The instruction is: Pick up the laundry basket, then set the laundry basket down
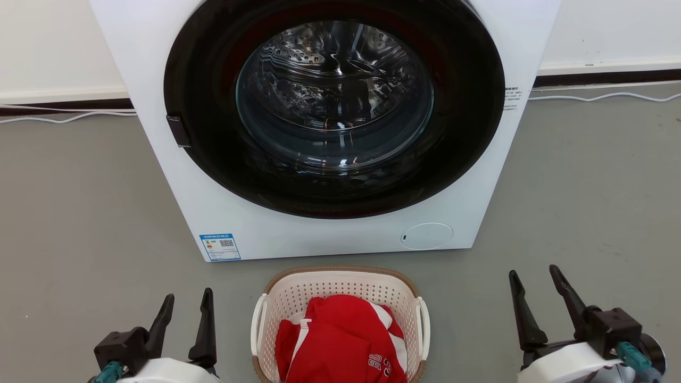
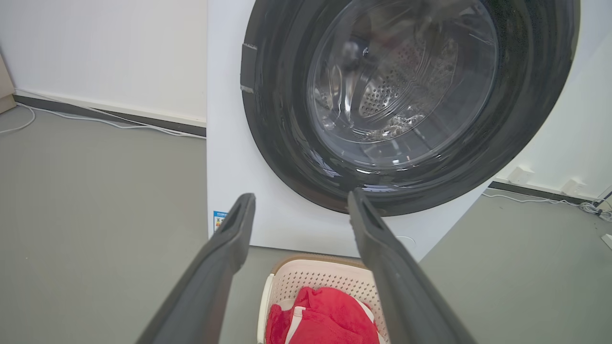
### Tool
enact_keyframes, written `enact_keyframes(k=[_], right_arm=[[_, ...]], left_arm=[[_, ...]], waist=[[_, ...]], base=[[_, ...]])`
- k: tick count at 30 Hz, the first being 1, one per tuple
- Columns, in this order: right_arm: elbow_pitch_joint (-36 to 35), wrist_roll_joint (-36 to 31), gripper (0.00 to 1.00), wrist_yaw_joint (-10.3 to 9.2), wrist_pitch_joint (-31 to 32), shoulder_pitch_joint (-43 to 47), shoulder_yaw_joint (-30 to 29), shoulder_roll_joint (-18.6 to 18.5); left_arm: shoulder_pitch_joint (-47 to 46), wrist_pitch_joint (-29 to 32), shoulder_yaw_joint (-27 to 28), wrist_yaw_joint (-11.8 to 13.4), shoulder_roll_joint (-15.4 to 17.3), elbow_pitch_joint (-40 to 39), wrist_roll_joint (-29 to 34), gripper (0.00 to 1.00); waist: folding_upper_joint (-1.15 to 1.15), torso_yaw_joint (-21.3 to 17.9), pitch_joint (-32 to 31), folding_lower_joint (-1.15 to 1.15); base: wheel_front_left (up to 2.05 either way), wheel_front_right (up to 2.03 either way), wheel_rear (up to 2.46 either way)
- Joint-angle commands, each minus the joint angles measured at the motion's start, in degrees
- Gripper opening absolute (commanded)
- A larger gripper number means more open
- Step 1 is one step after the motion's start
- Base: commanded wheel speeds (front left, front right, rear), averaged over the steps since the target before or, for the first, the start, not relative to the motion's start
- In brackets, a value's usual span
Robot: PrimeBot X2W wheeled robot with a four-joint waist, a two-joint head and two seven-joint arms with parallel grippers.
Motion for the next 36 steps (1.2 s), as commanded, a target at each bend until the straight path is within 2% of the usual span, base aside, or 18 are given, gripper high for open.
enact_keyframes(k=[1, 11, 27, 36], right_arm=[[-1.2, -2.0, 1.00, 0.38, -1.2, -2.8, 1.3, -0.7], [-1.2, -10.3, 1.00, 0.42, -3.1, -3.0, 2.2, -0.8], [-0.8, -10.1, 1.00, 0.42, -3.1, -3.1, 2.0, -0.7], [2.2, -10.4, 1.00, 0.42, -3.1, -6.7, 0.1, 0.5]], left_arm=[[-0.7, -0.9, 1.6, 0.0, 0.7, -1.7, 1.7, 1.00], [-0.5, -2.7, 1.9, -0.3, 0.8, -1.3, 9.0, 1.00], [-0.6, -2.8, 1.8, -0.3, 0.8, -1.1, 9.0, 1.00], [-4.2, -2.8, 0.9, -0.7, 0.8, 1.4, 10.0, 1.00]], waist=[[0.00, 0.0, 0.0, 0.00], [0.00, -0.3, -0.1, 0.00], [0.00, -0.4, 0.5, 0.00], [0.00, -0.8, 7.3, 0.00]], base=[[0.00, 0.00, 0.00], [0.00, 0.00, 0.00], [0.00, 0.00, 0.00], [0.00, 0.00, 0.00]])
